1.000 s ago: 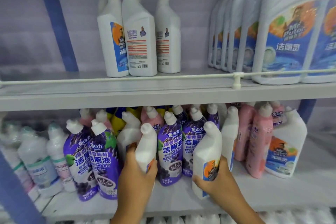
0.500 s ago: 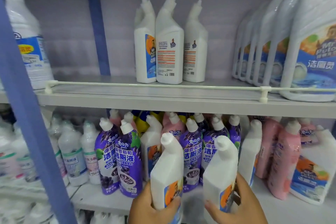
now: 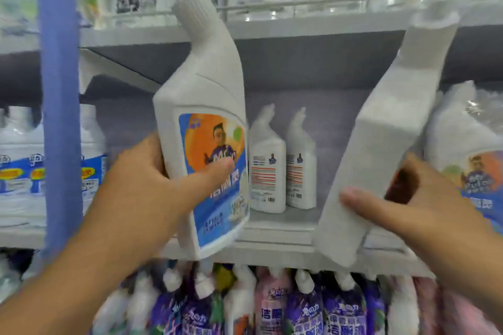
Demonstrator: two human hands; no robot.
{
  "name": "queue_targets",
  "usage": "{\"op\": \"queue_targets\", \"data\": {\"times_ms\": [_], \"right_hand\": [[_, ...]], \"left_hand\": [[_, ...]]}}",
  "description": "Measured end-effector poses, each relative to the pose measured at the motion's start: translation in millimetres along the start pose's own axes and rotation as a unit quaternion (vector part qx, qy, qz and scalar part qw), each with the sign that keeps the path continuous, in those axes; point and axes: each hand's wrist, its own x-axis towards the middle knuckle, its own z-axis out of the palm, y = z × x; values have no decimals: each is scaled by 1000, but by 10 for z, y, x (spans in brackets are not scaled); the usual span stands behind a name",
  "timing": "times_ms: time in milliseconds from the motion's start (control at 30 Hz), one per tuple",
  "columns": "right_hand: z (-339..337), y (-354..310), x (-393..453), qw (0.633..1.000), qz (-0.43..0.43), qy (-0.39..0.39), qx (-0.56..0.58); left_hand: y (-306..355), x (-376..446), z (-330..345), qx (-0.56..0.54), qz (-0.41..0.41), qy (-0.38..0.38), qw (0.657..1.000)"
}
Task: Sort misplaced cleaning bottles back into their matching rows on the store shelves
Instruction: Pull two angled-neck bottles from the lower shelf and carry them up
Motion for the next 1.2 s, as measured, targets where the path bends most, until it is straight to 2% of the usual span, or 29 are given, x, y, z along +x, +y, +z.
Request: {"op": "queue_targets", "data": {"times_ms": [100,333,533,633,867,1133,1200], "right_hand": [[-34,11,452,1000,18,12,7],[113,431,1010,991,129,-31,-15],[226,707,1101,979,187,-50,-65],[193,709,1165,975,207,-49,-67],[138,904,1440,958,253,-11,-137],[33,1152,1635,936,264,-23,-231],[30,1104,1605,929,255,-30,-268]], "left_hand": [[-126,409,-54,39,5,37,999],[-720,1003,16,89,-35,19,995],[-1318,1347,119,49,-174,-36,983],[-1531,1507,116,31,-209,-59,976],[-1672,1690,25,60,-233,-126,962],[-1590,1765,-25,202,-182,-92,958],[-1493,1714,-28,239,-132,-23,962]]}}
